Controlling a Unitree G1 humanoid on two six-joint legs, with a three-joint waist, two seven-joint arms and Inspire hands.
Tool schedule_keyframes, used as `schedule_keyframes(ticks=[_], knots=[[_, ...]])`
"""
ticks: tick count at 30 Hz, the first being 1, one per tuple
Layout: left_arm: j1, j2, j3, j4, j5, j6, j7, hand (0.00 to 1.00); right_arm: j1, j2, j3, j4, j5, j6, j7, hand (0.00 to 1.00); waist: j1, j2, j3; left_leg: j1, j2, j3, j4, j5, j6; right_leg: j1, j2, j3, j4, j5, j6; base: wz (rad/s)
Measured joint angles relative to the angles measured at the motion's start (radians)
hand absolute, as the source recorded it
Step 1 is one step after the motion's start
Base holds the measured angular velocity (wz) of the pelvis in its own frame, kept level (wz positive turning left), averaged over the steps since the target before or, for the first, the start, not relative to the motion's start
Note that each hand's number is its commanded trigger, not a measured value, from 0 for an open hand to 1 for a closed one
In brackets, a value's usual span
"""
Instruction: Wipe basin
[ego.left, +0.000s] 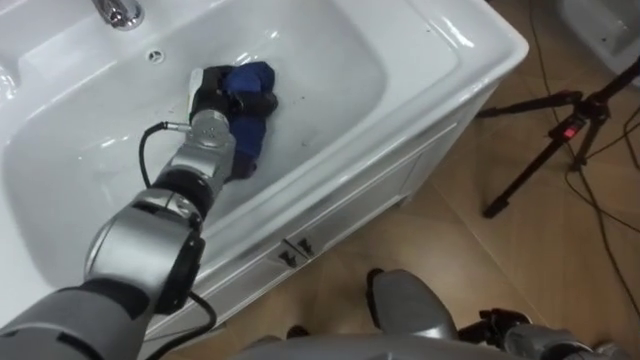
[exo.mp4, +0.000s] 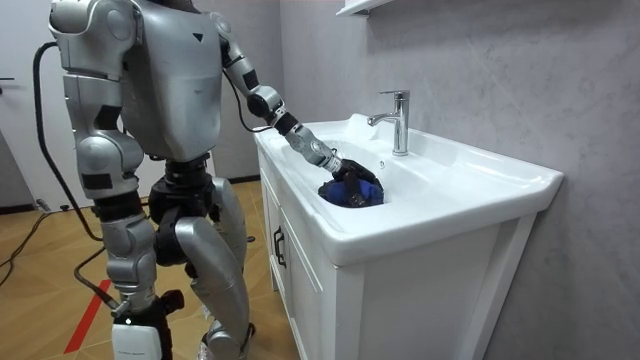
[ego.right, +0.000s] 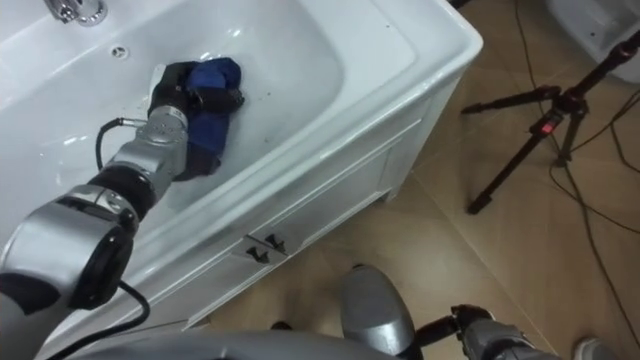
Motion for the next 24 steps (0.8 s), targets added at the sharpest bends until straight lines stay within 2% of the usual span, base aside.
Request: schedule_keyframes(ticks=[5,8,11,16,24], knots=[[0.001,0.000,-0.022,-0.009,-0.014,-0.010,-0.002,1.00,-0.001,0.000,0.002,-0.003,0.028,0.000,-0.002,0.00,0.003,-0.004,0.0018,-0.004,0.000,0.000,0.000,0.000,0.000,-0.003,-0.002,-0.003,0.003,-0.003,0.002,0.02],[0.001,-0.001,-0.037,-0.036,-0.013,-0.010,-0.011,1.00,-0.004,0.000,0.001,-0.002,0.030,0.000,-0.002,0.00,0.004,-0.008,0.0009,-0.021,0.000,-0.003,0.010,0.000,0.001,-0.013,-0.004,-0.006,0.003,-0.006,0.010,0.06],[0.001,-0.011,-0.038,-0.057,-0.013,-0.012,-0.014,1.00,-0.011,0.000,0.002,0.000,0.036,0.000,-0.003,0.00,0.004,-0.010,0.0007,-0.034,0.001,-0.003,0.022,0.000,0.001,-0.019,-0.005,-0.007,0.003,0.000,0.003,0.01],[0.000,-0.026,-0.081,-0.084,-0.045,-0.017,-0.017,1.00,-0.013,-0.001,0.030,-0.002,0.092,-0.004,-0.004,0.00,0.001,-0.001,-0.0055,-0.046,0.004,-0.003,0.030,0.000,0.002,-0.017,-0.007,-0.016,-0.006,0.004,0.003,0.07],[0.001,-0.047,-0.124,-0.092,-0.056,-0.037,-0.018,1.00,-0.009,-0.001,0.053,-0.010,0.116,-0.015,-0.004,0.00,0.001,0.005,-0.0058,-0.046,0.008,-0.003,0.030,-0.003,0.006,0.000,-0.009,-0.032,-0.024,0.010,0.005,0.04]])
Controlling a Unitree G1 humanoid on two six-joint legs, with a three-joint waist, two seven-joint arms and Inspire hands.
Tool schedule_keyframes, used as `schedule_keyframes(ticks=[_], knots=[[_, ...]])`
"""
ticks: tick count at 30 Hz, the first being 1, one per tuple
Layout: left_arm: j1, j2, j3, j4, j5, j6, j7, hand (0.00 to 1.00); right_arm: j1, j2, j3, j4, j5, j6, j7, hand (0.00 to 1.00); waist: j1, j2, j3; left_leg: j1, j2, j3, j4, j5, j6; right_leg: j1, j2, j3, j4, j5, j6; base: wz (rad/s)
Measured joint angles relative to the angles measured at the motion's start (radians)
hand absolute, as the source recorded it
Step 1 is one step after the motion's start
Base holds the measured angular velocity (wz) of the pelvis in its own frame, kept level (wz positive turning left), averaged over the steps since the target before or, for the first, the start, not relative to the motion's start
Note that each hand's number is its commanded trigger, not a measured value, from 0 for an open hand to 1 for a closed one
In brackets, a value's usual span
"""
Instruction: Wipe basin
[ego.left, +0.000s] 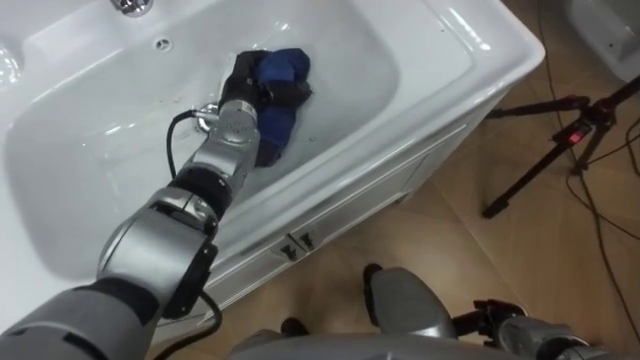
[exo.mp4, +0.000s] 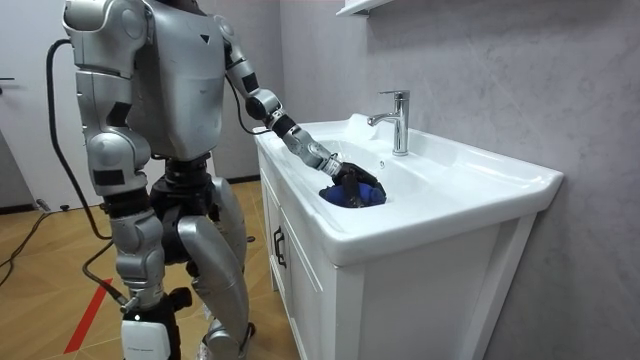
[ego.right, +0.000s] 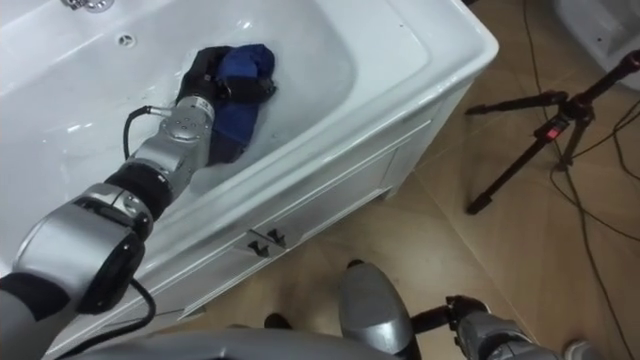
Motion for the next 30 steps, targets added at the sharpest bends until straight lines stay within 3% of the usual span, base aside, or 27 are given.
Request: schedule_keyframes(ticks=[8,15,26,30], knots=[[0.001,-0.013,-0.076,-0.025,-0.065,-0.006,-0.002,1.00,0.002,-0.009,0.015,-0.004,0.000,-0.035,0.008,0.00,-0.006,0.012,0.0020,0.000,0.000,0.000,-0.001,-0.001,0.001,0.014,-0.009,-0.024,-0.006,-0.001,0.001,0.08],[0.001,-0.023,-0.087,-0.039,-0.077,-0.017,-0.030,1.00,-0.001,-0.009,0.015,-0.010,0.001,-0.059,0.016,0.00,-0.005,0.014,0.0056,0.000,-0.002,0.000,0.000,-0.001,0.002,0.018,-0.013,-0.029,-0.008,-0.002,0.004,0.02],[0.001,-0.023,-0.109,-0.067,-0.097,-0.020,-0.075,1.00,-0.002,-0.016,0.036,-0.009,0.009,-0.062,0.022,0.00,0.002,0.020,0.0068,0.000,-0.002,0.000,0.000,-0.006,0.010,0.024,-0.014,-0.032,-0.014,-0.004,0.007,0.00],[0.001,-0.025,-0.114,-0.094,-0.095,-0.017,-0.085,1.00,-0.002,-0.021,0.035,-0.001,-0.001,-0.068,0.026,0.00,0.002,0.028,0.0108,0.000,-0.003,-0.001,-0.001,-0.006,0.010,0.026,-0.015,-0.033,-0.012,-0.005,0.008,0.00]])
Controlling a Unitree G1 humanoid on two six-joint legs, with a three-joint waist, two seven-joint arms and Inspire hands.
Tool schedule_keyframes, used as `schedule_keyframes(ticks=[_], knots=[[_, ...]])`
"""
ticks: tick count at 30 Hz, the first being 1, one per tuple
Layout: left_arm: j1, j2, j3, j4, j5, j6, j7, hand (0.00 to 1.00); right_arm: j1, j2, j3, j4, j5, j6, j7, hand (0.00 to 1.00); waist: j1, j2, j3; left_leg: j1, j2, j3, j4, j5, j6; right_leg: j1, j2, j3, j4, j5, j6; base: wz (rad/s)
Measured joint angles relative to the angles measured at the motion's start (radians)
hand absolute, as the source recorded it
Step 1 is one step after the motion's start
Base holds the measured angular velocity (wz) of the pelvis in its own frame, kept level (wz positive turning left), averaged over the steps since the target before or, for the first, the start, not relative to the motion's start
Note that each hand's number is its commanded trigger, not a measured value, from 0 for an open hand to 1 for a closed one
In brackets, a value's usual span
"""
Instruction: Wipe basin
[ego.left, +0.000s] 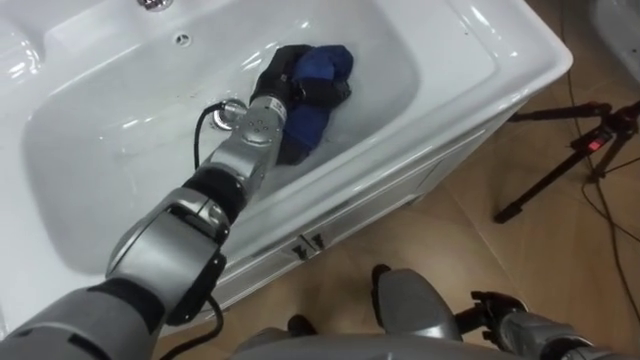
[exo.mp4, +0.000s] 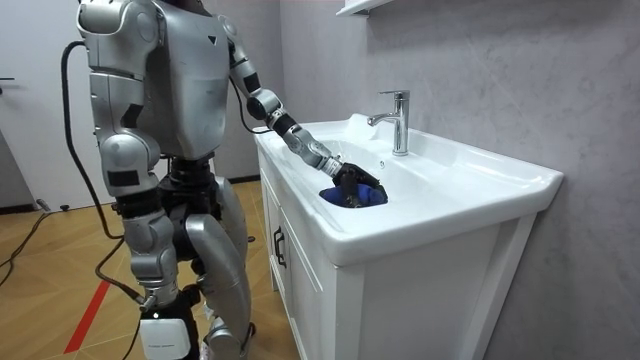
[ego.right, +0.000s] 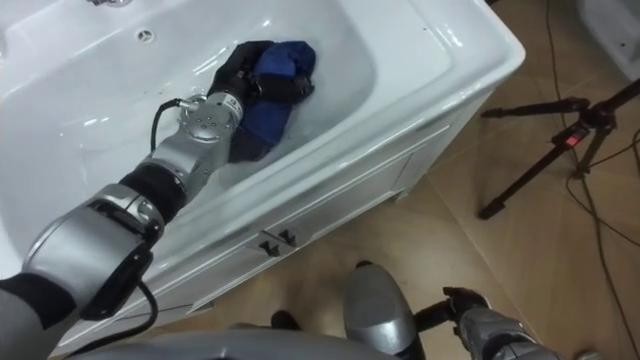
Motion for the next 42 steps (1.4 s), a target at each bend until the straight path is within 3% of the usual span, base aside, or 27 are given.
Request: schedule_keyframes(ticks=[9,14,17,21,23,25,27,30,34,39,42], knots=[[0.001,-0.005,-0.013,-0.012,0.072,0.000,-0.009,1.00,0.020,-0.009,-0.001,0.006,-0.023,-0.003,0.000,0.00,-0.001,0.001,0.0009,0.010,-0.010,0.000,-0.006,0.001,0.001,0.001,-0.015,-0.009,0.016,-0.013,0.004,0.03],[0.014,-0.002,-0.011,-0.010,0.082,-0.002,-0.009,1.00,0.020,-0.009,-0.001,0.006,-0.038,0.018,0.001,0.00,0.000,0.000,0.0020,0.030,-0.011,0.003,-0.014,0.001,0.001,0.015,-0.014,-0.008,0.014,-0.017,0.004,-0.01],[0.059,0.002,0.003,-0.005,0.113,-0.014,-0.009,1.00,0.025,-0.009,-0.006,0.006,-0.041,0.032,0.000,0.00,-0.001,-0.012,0.0073,0.072,-0.013,0.012,-0.034,0.001,0.001,0.046,-0.014,-0.006,0.016,-0.026,0.002,-0.07],[0.105,0.004,0.031,0.011,0.160,-0.026,0.001,1.00,0.045,-0.007,-0.018,0.001,-0.043,0.042,-0.015,0.00,0.008,-0.016,0.0052,0.095,-0.017,0.012,-0.043,0.001,0.001,0.061,-0.013,0.001,0.023,-0.039,0.005,0.00],[0.121,0.005,0.045,0.017,0.215,-0.033,0.015,1.00,0.052,-0.007,-0.019,0.001,-0.043,0.043,-0.021,0.00,0.018,-0.022,0.0002,0.100,-0.017,0.014,-0.045,0.001,0.001,0.064,-0.013,0.001,0.024,-0.039,0.004,-0.05],[0.155,0.008,0.074,0.020,0.305,-0.036,0.028,1.00,0.061,-0.006,-0.023,0.002,-0.043,0.046,-0.021,0.00,0.030,-0.039,-0.0160,0.111,-0.015,0.014,-0.046,0.001,0.000,0.076,-0.011,0.000,0.020,-0.040,0.002,0.00],[0.196,0.015,0.103,0.023,0.371,-0.041,0.044,1.00,0.071,-0.006,-0.027,0.002,-0.043,0.053,-0.022,0.00,0.039,-0.052,-0.0268,0.134,-0.014,0.015,-0.062,0.001,0.000,0.096,-0.006,0.001,0.008,-0.039,0.002,-0.02],[0.236,0.023,0.127,0.054,0.427,-0.044,0.074,1.00,0.105,-0.006,-0.062,0.002,-0.048,0.055,-0.022,0.00,0.069,-0.060,-0.0361,0.172,-0.009,0.014,-0.079,0.001,-0.002,0.140,0.002,0.000,-0.019,-0.034,0.002,-0.02],[0.293,0.063,0.188,0.069,0.495,-0.044,0.111,1.00,0.134,-0.005,-0.115,-0.005,-0.058,0.062,-0.022,0.00,0.099,-0.053,-0.0465,0.215,-0.010,0.013,-0.116,0.002,-0.006,0.179,0.009,0.000,-0.039,-0.031,0.003,-0.03],[0.349,0.107,0.273,0.072,0.627,-0.050,0.174,1.00,0.163,-0.006,-0.152,-0.008,-0.082,0.061,-0.021,0.00,0.161,-0.043,-0.0541,0.233,-0.002,0.007,-0.133,0.006,-0.017,0.203,0.019,-0.009,-0.061,-0.029,-0.004,0.02],[0.367,0.131,0.312,0.071,0.713,-0.050,0.224,1.00,0.166,-0.009,-0.182,-0.006,-0.092,0.059,-0.022,0.00,0.174,-0.034,-0.0552,0.239,0.001,-0.013,-0.139,0.008,-0.020,0.224,0.022,-0.029,-0.080,-0.028,-0.006,0.12]])
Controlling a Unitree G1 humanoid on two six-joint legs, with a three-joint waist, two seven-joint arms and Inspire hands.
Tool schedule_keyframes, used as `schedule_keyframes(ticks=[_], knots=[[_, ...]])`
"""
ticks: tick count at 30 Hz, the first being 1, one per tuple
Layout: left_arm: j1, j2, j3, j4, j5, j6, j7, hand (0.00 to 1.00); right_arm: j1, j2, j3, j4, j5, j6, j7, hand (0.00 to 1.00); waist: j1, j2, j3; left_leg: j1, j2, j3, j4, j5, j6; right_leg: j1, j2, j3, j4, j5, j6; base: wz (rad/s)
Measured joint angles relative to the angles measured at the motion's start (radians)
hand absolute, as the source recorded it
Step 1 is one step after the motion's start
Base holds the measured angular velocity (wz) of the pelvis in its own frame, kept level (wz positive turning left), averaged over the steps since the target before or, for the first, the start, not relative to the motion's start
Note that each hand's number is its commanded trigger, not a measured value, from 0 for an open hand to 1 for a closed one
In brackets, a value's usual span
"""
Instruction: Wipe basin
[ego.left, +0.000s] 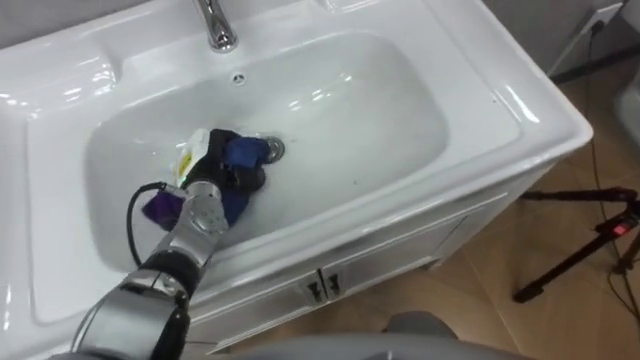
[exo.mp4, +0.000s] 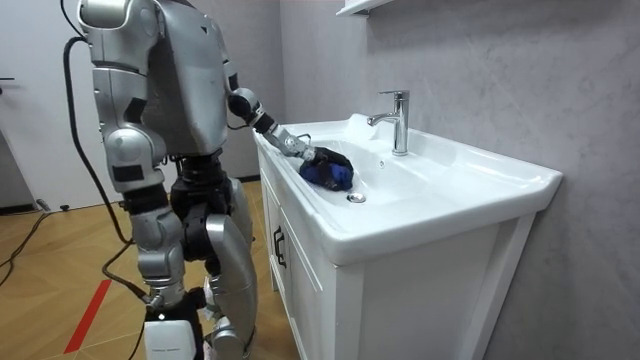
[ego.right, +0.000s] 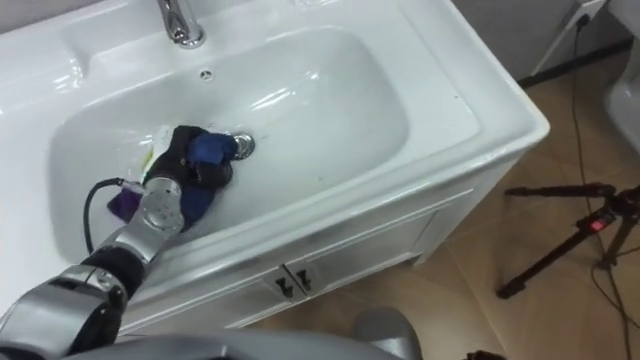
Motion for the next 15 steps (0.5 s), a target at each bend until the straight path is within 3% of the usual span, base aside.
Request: schedule_keyframes(ticks=[4,15], knots=[[0.030,0.032,0.050,-0.009,0.134,0.000,0.077,1.00,0.014,-0.017,-0.060,-0.028,-0.003,0.001,0.007,0.00,0.049,0.014,-0.0044,0.013,0.007,0.000,-0.010,0.002,-0.003,0.011,0.013,0.010,-0.021,0.006,-0.006,-0.09],[0.185,0.061,0.136,-0.146,0.270,0.007,0.097,1.00,0.031,-0.025,-0.217,-0.029,-0.082,0.001,0.007,0.00,0.067,0.038,-0.0077,0.083,0.045,-0.016,-0.041,0.013,-0.021,0.094,0.057,-0.002,-0.088,0.025,-0.028,-0.08]])
